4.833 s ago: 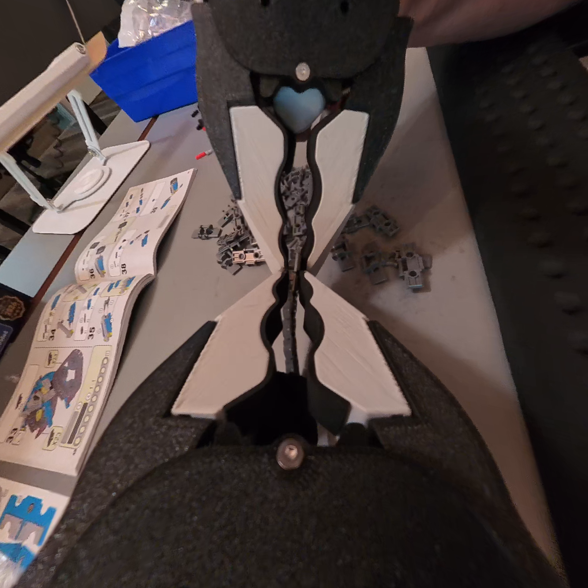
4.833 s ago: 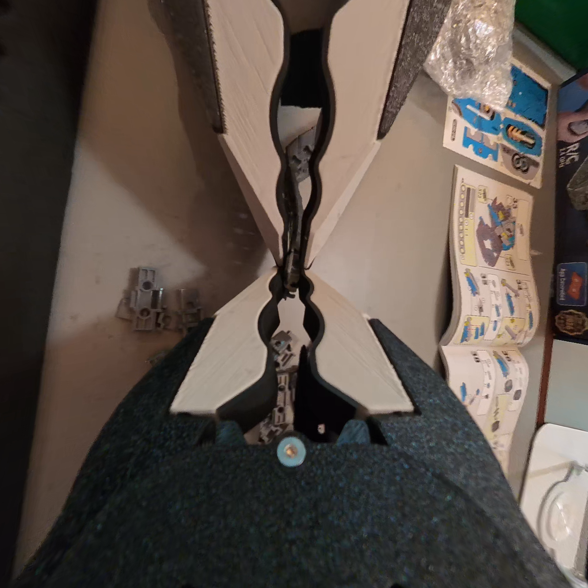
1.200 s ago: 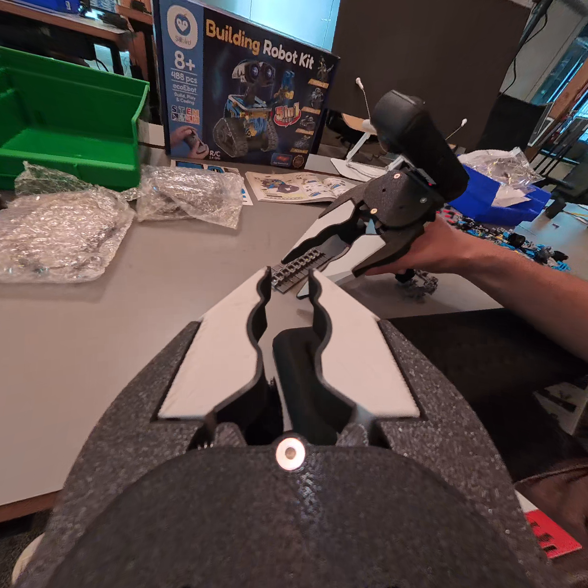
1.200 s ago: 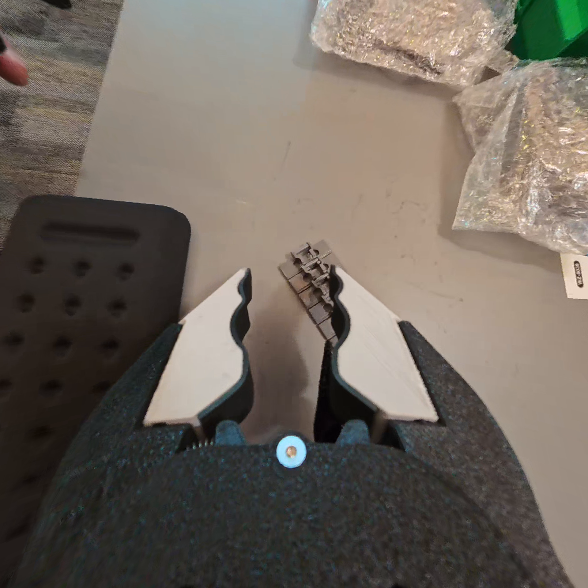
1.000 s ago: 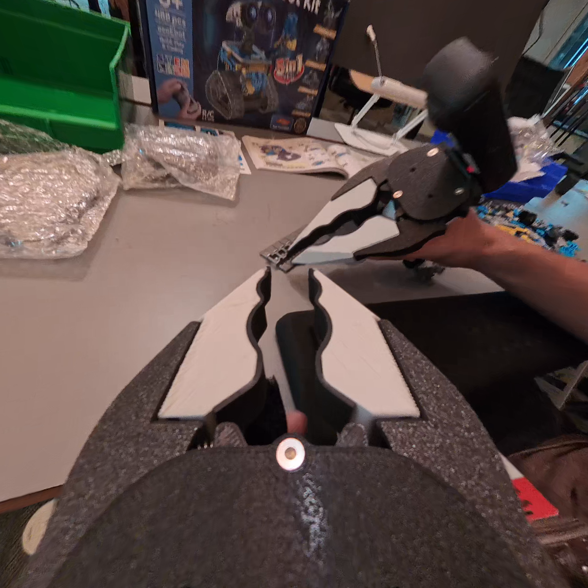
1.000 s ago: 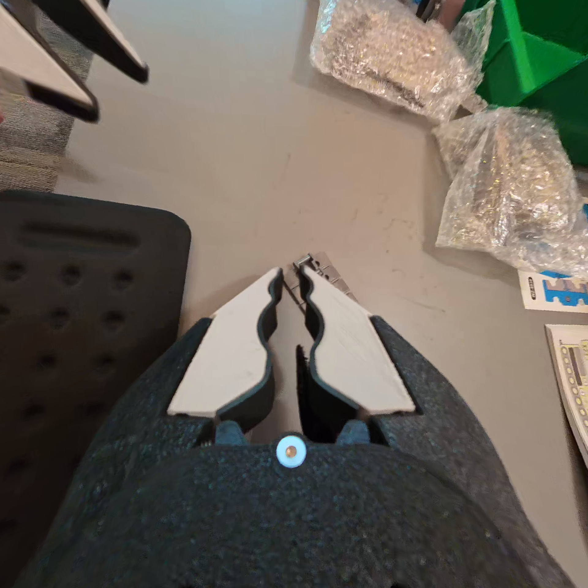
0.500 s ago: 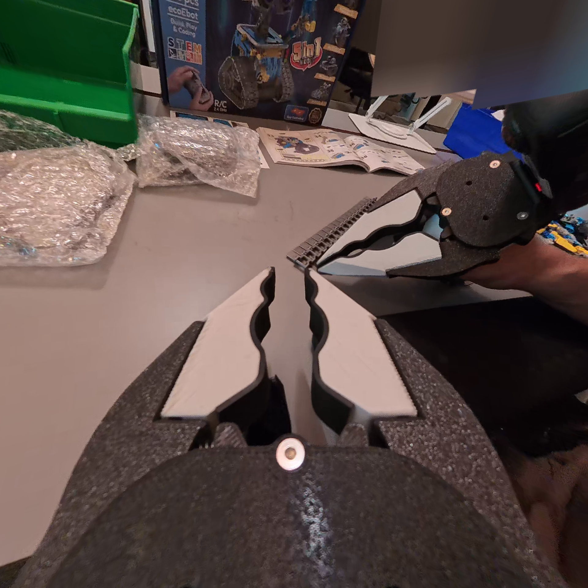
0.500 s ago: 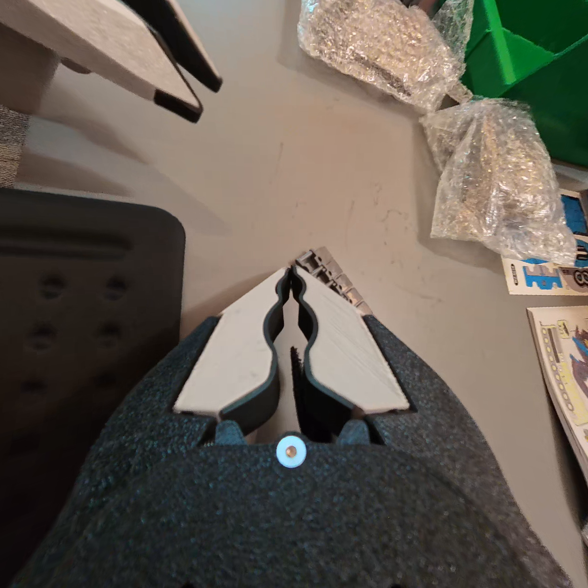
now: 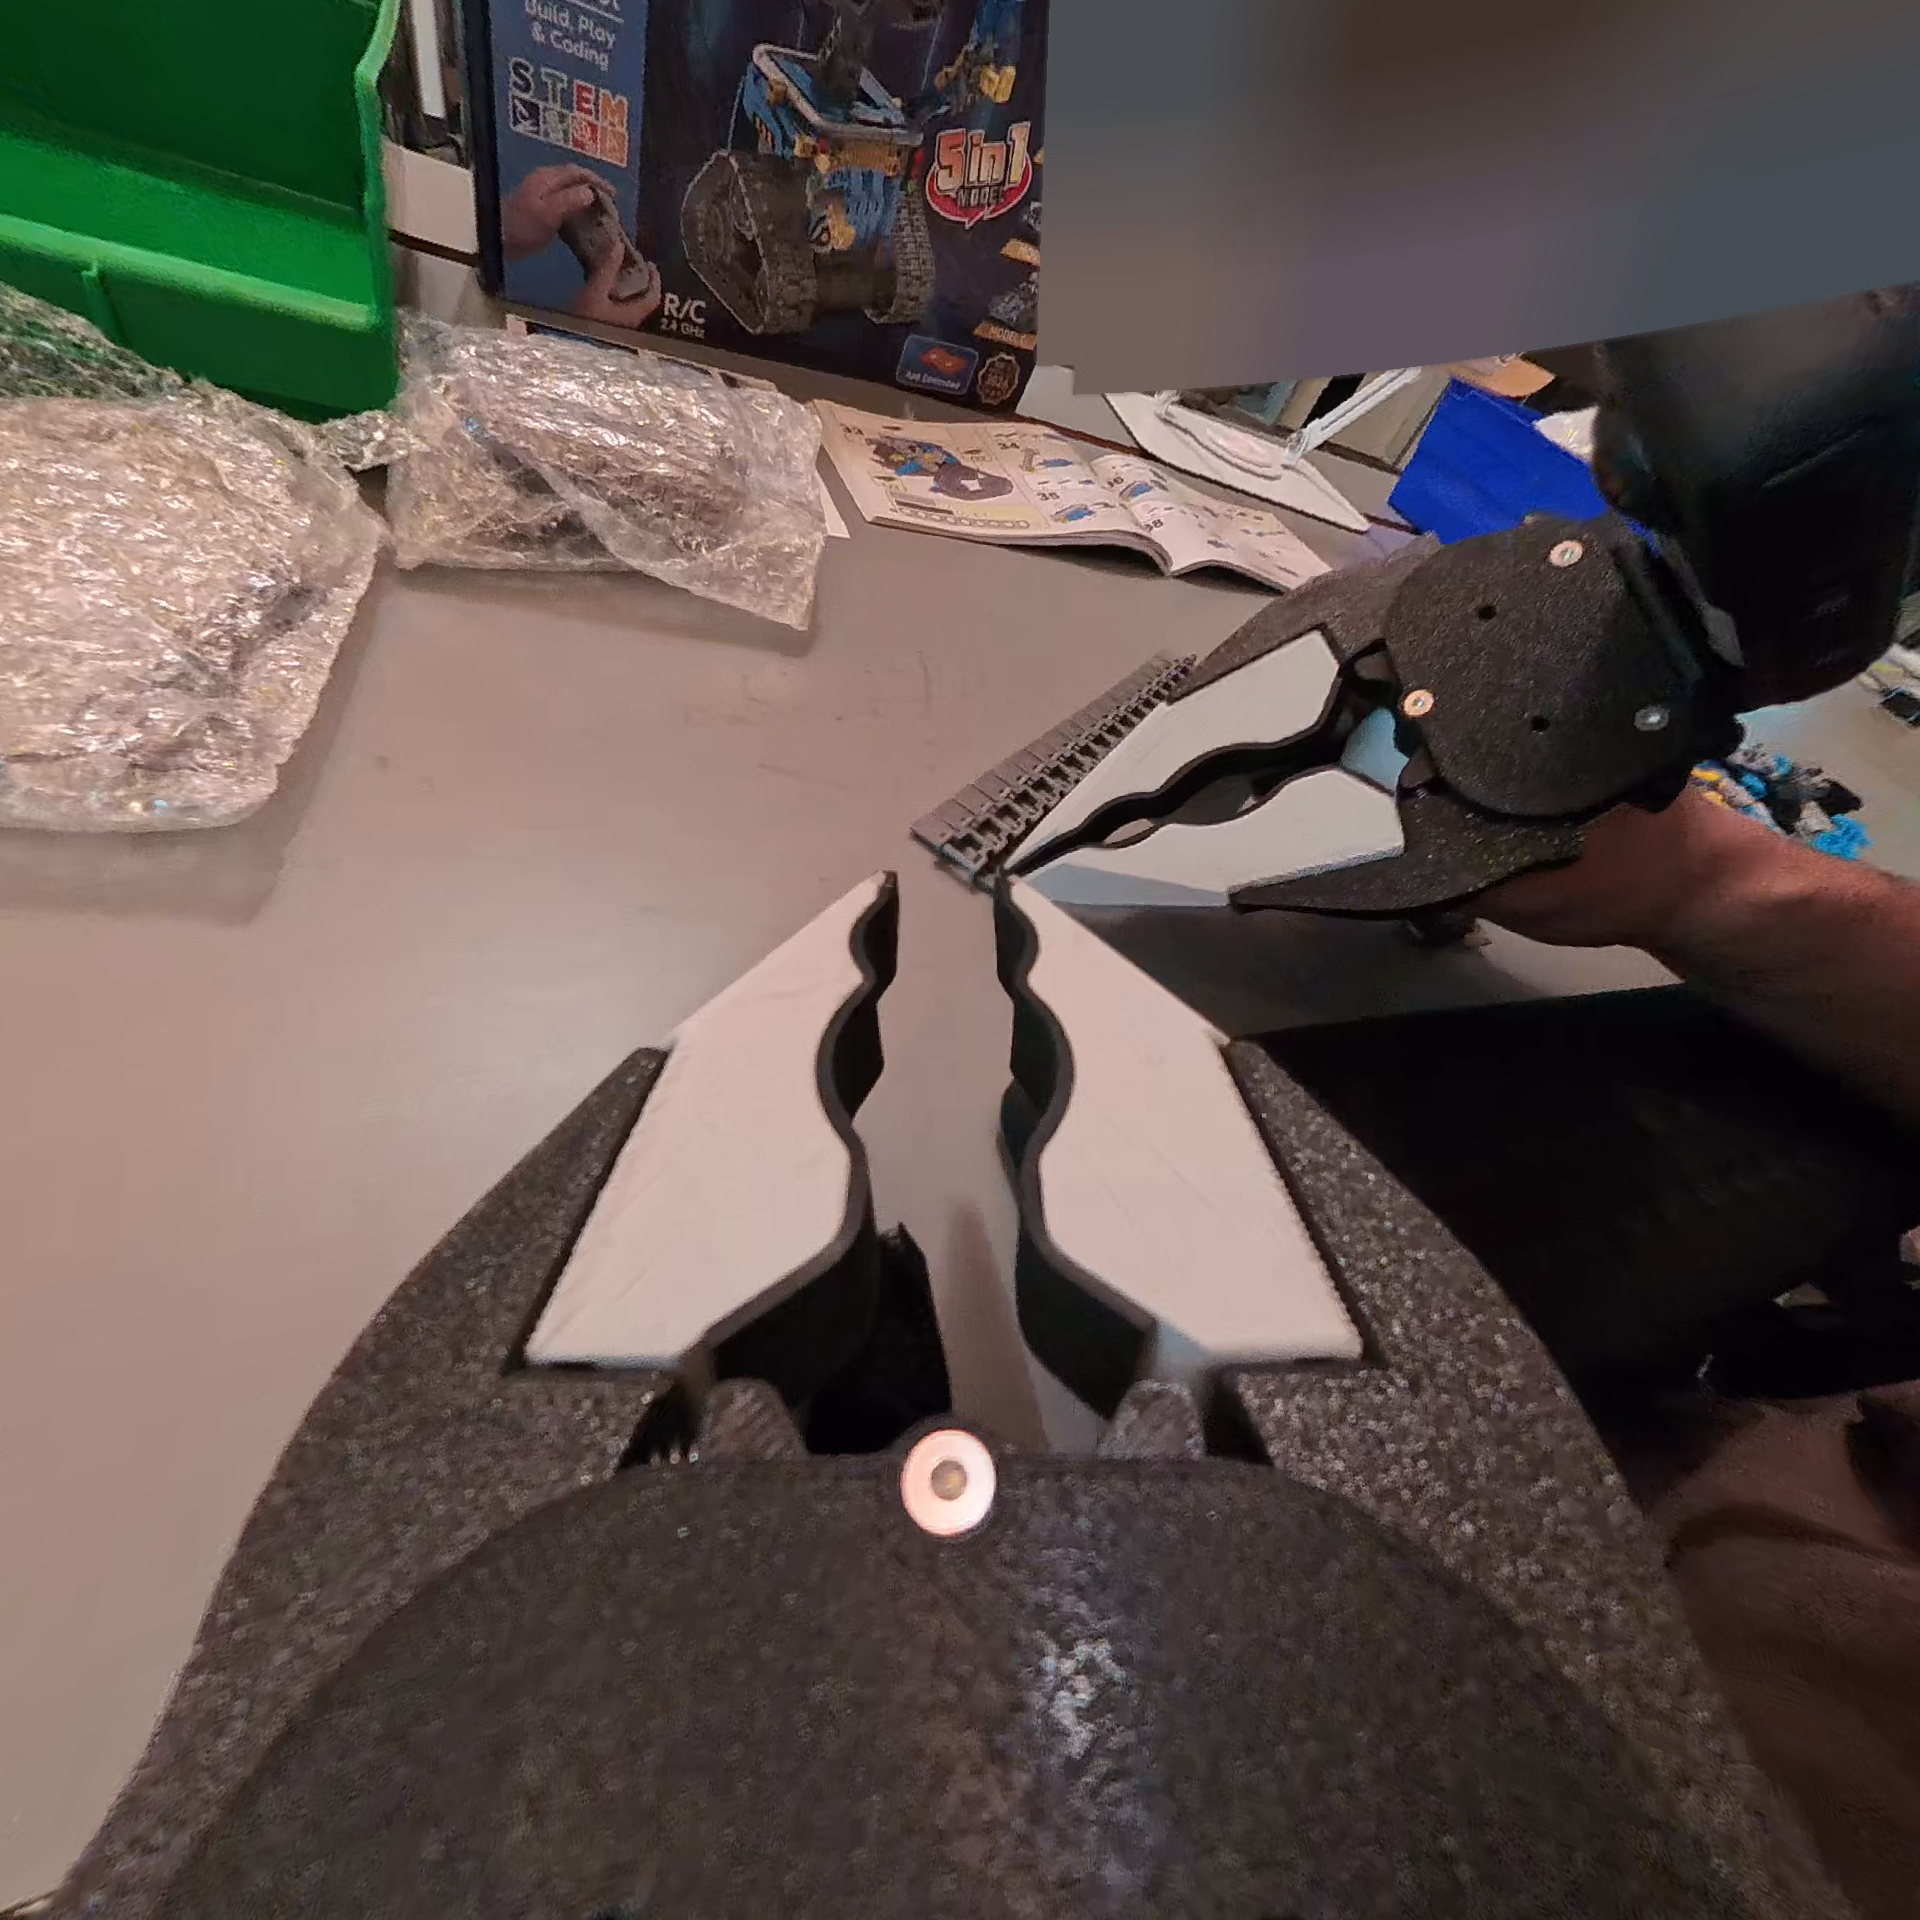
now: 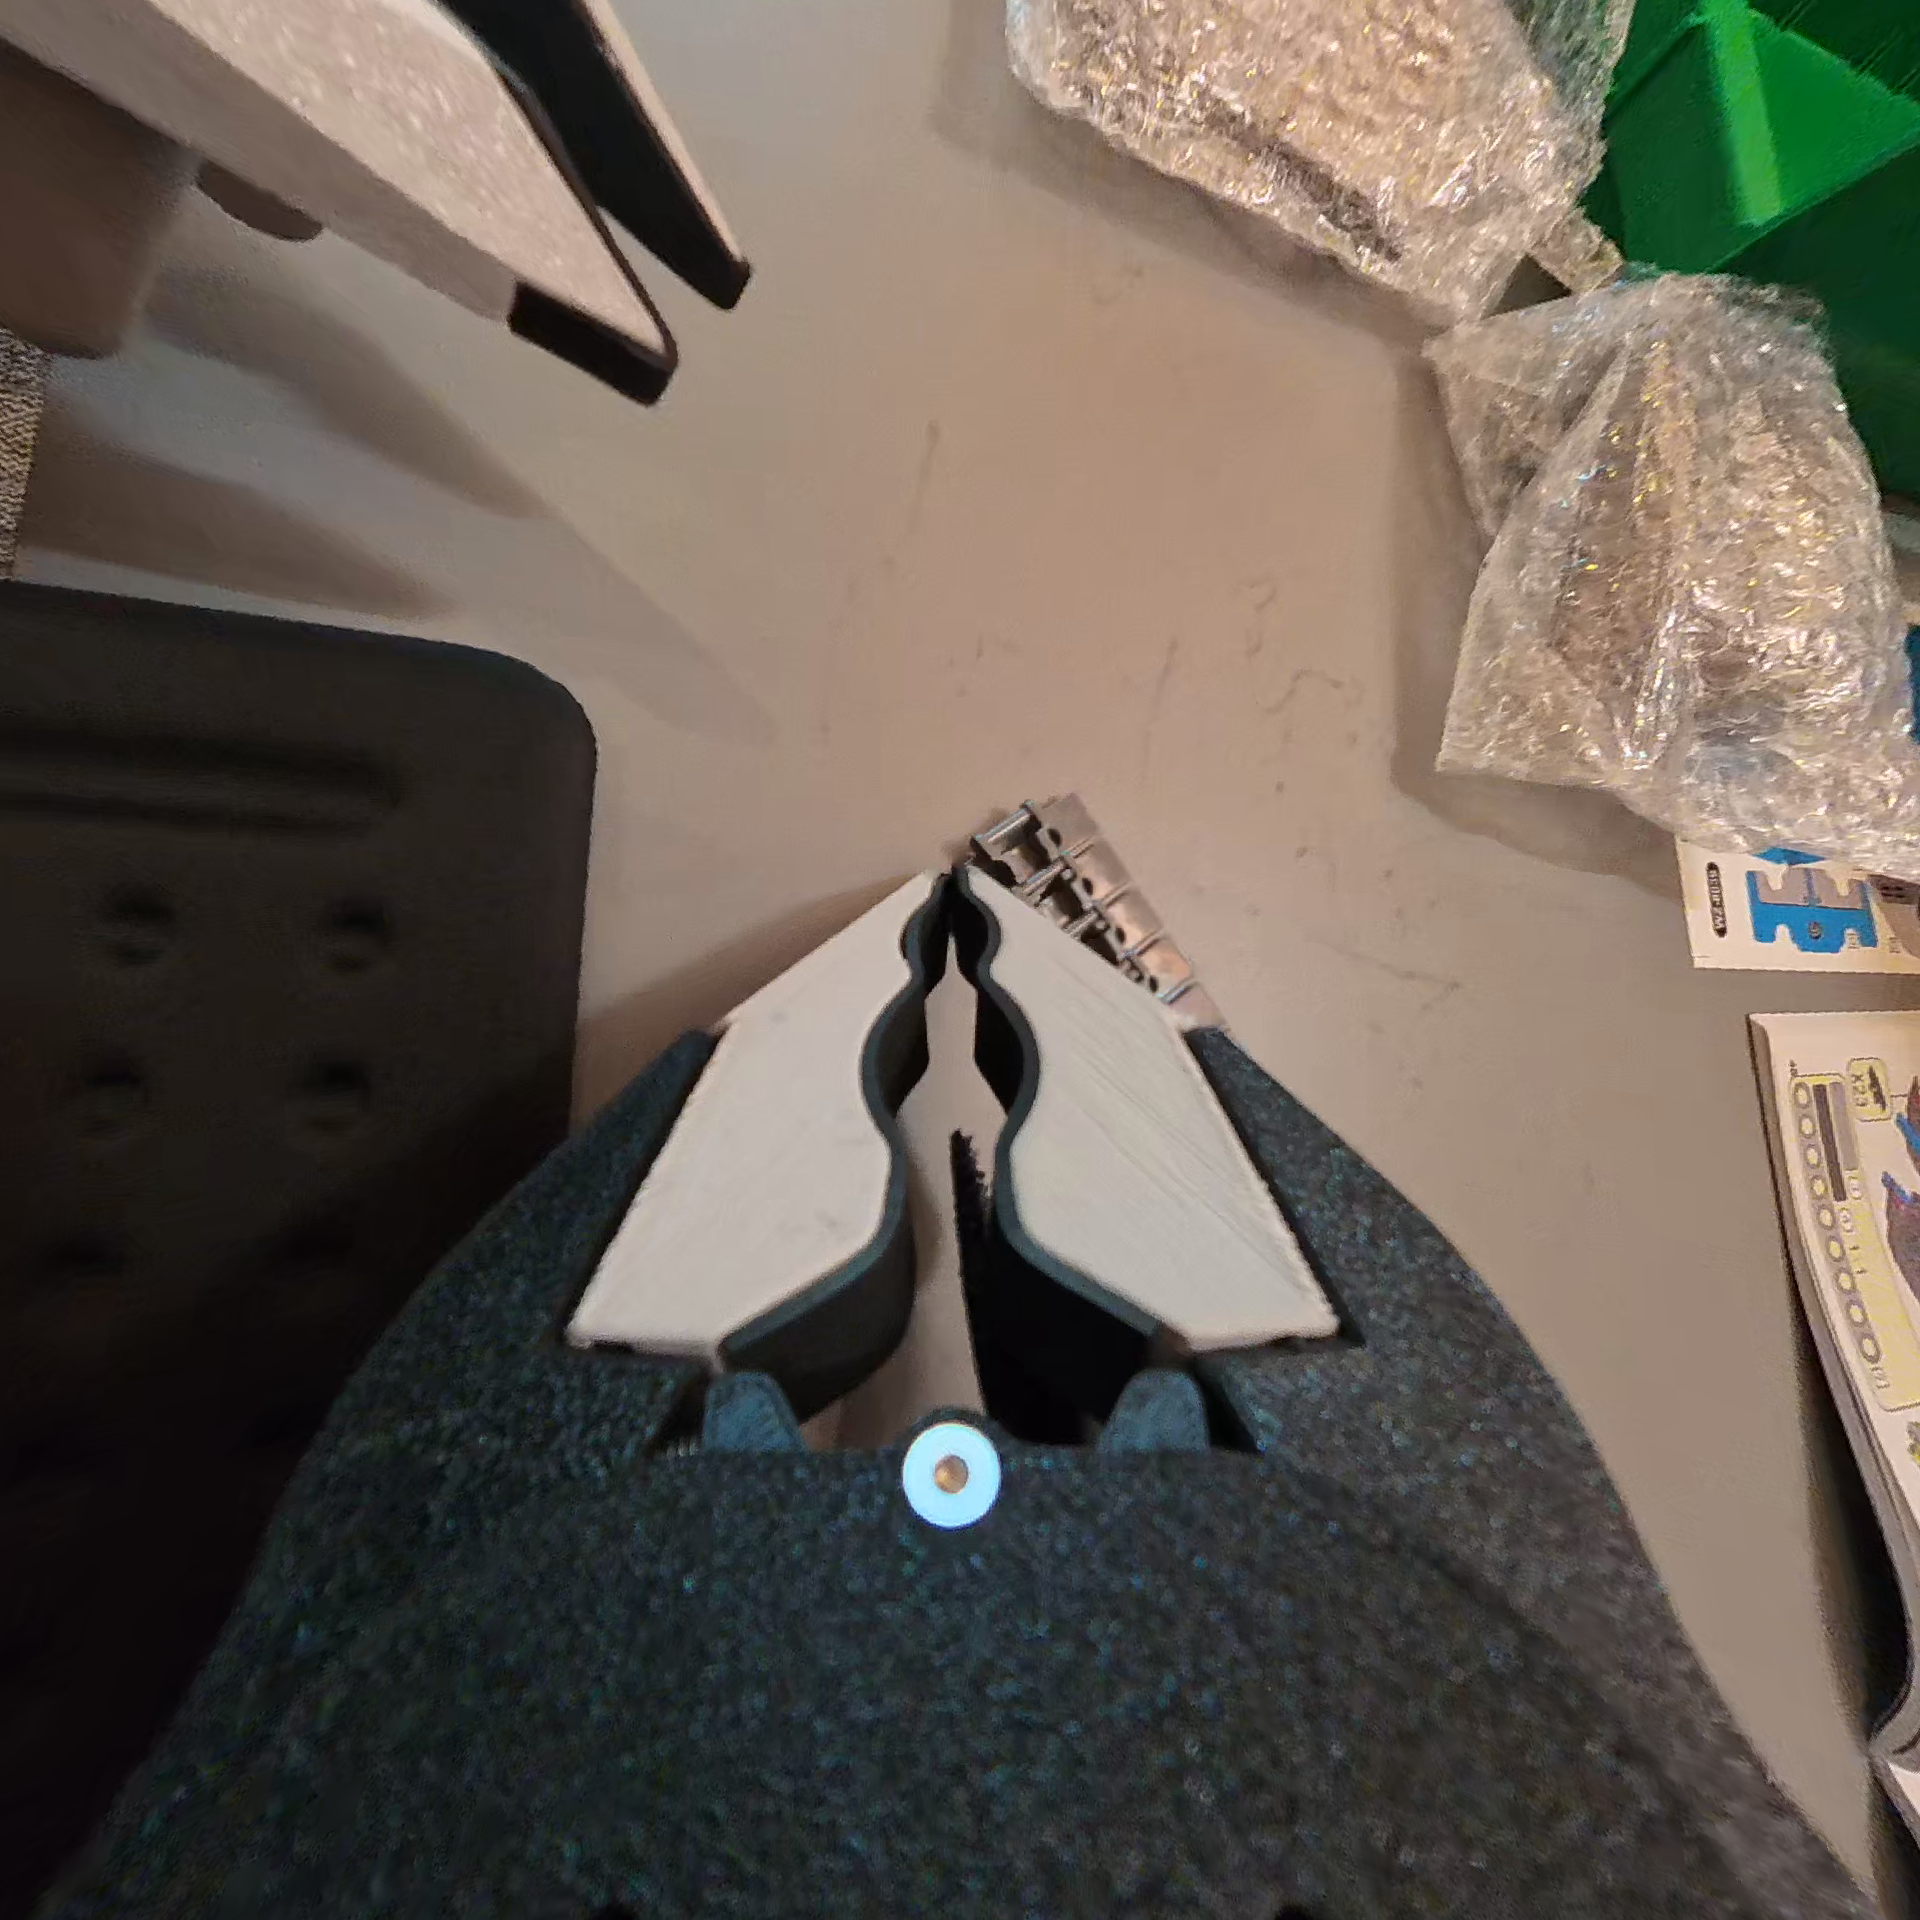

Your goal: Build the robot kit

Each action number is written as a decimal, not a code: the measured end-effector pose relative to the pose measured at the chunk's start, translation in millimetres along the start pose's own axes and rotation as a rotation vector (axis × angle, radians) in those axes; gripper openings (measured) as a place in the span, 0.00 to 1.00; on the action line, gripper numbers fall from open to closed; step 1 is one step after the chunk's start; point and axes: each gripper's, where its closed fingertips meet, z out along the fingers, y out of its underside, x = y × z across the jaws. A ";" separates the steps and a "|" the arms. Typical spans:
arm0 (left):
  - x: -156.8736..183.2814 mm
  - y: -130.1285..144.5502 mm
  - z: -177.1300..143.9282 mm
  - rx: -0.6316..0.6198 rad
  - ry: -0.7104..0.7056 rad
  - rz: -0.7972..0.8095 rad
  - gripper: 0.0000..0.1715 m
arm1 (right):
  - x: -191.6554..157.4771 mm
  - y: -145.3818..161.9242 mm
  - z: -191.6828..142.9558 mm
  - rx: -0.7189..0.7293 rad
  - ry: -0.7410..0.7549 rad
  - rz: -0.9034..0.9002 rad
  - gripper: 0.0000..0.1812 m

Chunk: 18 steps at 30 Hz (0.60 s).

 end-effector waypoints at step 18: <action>4.8 4.6 2.9 -0.028 0.010 0.013 0.11 | 14.6 11.3 -9.7 -0.006 0.028 0.048 0.00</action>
